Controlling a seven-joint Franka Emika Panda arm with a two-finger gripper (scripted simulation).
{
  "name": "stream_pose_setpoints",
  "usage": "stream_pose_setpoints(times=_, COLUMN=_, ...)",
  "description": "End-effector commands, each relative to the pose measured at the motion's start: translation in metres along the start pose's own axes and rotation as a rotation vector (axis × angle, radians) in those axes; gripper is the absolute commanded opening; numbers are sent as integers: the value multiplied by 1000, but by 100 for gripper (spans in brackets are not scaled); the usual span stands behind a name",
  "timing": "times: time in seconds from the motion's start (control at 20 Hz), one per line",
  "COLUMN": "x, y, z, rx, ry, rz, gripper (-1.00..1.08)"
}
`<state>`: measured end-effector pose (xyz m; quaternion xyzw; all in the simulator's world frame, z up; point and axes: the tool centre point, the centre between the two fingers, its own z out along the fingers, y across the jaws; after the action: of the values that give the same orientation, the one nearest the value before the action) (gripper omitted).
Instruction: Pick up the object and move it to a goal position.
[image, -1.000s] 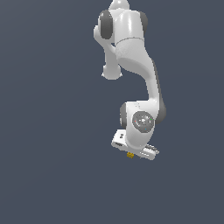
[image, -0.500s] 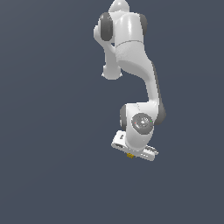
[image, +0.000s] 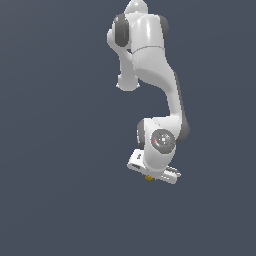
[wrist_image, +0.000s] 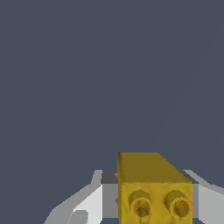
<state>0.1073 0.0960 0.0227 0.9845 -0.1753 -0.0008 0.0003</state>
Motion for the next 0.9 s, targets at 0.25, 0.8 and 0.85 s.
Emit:
stream_pose_setpoints(times=0.25, x=-2, y=-12, z=-31, rx=1, ry=1, rz=0, gripper=-100)
stream_pose_setpoints(times=0.8, x=-10, y=-52, z=-130, rx=0, ry=1, rz=0, gripper=-100)
stream_pose_setpoints(times=0.85, x=-10, y=-56, z=-139, rx=0, ry=1, rz=0, gripper=-100)
